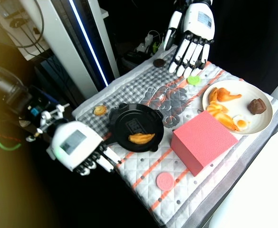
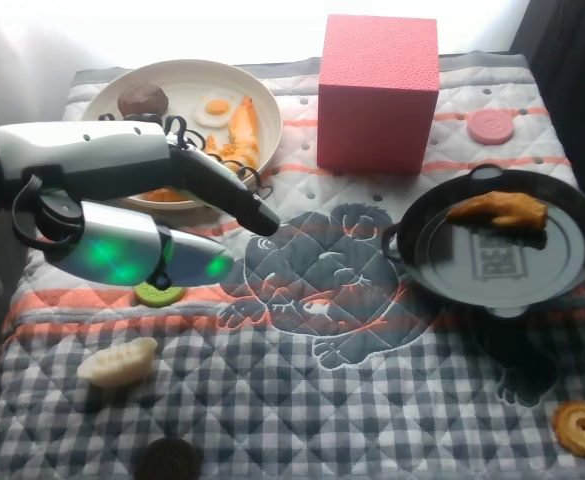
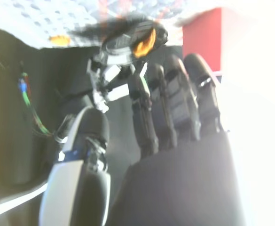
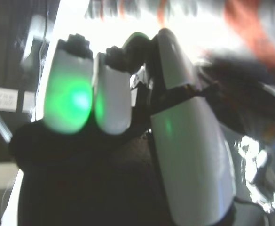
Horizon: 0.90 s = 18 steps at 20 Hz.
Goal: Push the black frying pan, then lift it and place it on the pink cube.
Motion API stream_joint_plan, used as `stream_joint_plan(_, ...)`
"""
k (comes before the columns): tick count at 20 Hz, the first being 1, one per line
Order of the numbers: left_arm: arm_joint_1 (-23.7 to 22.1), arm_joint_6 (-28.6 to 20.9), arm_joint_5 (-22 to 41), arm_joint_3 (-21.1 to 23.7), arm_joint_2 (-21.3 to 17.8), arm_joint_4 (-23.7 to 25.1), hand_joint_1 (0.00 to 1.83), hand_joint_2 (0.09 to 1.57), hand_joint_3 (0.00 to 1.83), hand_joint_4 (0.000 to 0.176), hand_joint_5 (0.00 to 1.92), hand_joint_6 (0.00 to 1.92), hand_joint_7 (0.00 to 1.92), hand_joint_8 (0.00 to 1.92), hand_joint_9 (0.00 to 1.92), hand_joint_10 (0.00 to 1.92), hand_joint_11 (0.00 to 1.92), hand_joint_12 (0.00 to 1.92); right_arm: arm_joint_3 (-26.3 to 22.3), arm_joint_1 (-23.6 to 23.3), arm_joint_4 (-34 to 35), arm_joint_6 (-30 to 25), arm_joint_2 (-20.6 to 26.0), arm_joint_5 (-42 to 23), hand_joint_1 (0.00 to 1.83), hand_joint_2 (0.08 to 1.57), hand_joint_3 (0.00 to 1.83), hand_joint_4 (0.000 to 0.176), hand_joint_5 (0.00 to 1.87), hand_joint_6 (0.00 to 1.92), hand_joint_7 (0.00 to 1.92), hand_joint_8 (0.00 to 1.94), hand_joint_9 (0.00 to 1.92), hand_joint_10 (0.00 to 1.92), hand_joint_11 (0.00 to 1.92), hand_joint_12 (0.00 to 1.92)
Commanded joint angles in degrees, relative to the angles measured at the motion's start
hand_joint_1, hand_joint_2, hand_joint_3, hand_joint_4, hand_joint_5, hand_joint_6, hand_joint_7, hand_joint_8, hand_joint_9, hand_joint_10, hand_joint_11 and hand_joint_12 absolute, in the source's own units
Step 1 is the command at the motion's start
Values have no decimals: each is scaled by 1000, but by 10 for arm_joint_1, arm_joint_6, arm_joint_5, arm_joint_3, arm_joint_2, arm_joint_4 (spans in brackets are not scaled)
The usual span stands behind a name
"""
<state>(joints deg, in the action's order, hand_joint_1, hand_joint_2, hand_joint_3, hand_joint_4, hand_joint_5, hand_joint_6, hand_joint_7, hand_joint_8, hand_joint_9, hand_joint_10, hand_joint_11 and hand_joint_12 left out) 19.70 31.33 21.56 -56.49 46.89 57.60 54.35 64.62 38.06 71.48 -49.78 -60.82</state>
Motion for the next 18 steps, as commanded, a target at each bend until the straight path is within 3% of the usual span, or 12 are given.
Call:
stream_joint_plan(1, -3, 1, 38, 0, -4, -25, 493, 1286, 0, 0, 591, 6, 488, 1, 435, 12, 0, 974, -5, -2, -17, -6, 9, -119, 1351, 1359, 10, 0, 1264, 1921, 1571, 1941, 1709, 1921, 1721, 1921)
stream_joint_plan(5, 7, 11, 40, 1, -8, -44, 540, 1260, 0, 0, 585, 2, 497, 3, 440, 10, 0, 933, -24, 2, -64, -41, 27, -187, 1328, 1338, 0, 0, 1255, 1921, 1518, 1941, 1675, 1921, 1701, 1921)
stream_joint_plan(6, 9, 11, 39, 2, -9, -44, 453, 1292, 5, 2, 549, 0, 460, 0, 401, 2, 0, 833, -29, 2, -78, -52, 36, -201, 1283, 1343, 0, 0, 1228, 1921, 1475, 1941, 1648, 1921, 1682, 1921)
stream_joint_plan(7, 10, 11, 40, 2, -9, -45, 444, 1305, 6, 31, 542, 0, 461, 2, 402, 4, 0, 788, -30, 2, -79, -52, 39, -203, 1347, 1334, 0, 0, 1198, 1921, 1470, 1941, 1638, 1921, 1670, 1921)
stream_joint_plan(8, 12, 11, 40, 3, -10, -46, 430, 1317, 6, 38, 535, 0, 453, 1, 394, 1, 0, 753, -30, 2, -80, -52, 43, -205, 1359, 1328, 0, 0, 1188, 1921, 1478, 1941, 1637, 1921, 1663, 1921)
stream_joint_plan(11, 13, 11, 40, 4, -10, -48, 350, 1349, 9, 35, 513, 1, 435, 1, 373, 1, 0, 662, -24, -28, -87, -52, 49, -200, 1453, 1309, 0, 0, 1227, 1921, 1533, 1941, 1688, 1921, 1696, 1921)
stream_joint_plan(13, 14, 11, 39, 4, -10, -48, 430, 1327, 0, 13, 555, 19, 460, 10, 394, 10, 0, 660, -11, -63, -92, -52, 47, -169, 1442, 1314, 0, 0, 1250, 1921, 1545, 1941, 1675, 1921, 1680, 1921)
stream_joint_plan(15, 17, 11, 39, 4, -8, -49, 417, 1328, 0, 24, 538, 10, 439, 1, 379, 1, 0, 646, 12, -105, -100, -52, 34, -131, 1512, 1280, 0, 0, 1281, 1921, 1561, 1941, 1679, 1921, 1684, 1921)
stream_joint_plan(16, 20, 16, 40, 4, -8, -54, 385, 1330, 2, 28, 526, 5, 425, 2, 364, 2, 0, 603, 43, -156, -112, -52, 10, -80, 1587, 1248, 0, 0, 1278, 1921, 1523, 1941, 1672, 1921, 1683, 1921)
stream_joint_plan(18, 23, 23, 42, 4, -8, -63, 349, 1335, 4, 23, 527, 5, 429, 1, 372, 4, 0, 639, 69, -190, -116, -52, -11, -42, 1585, 1263, 0, 0, 1308, 1921, 1524, 1941, 1662, 1921, 1667, 1921)
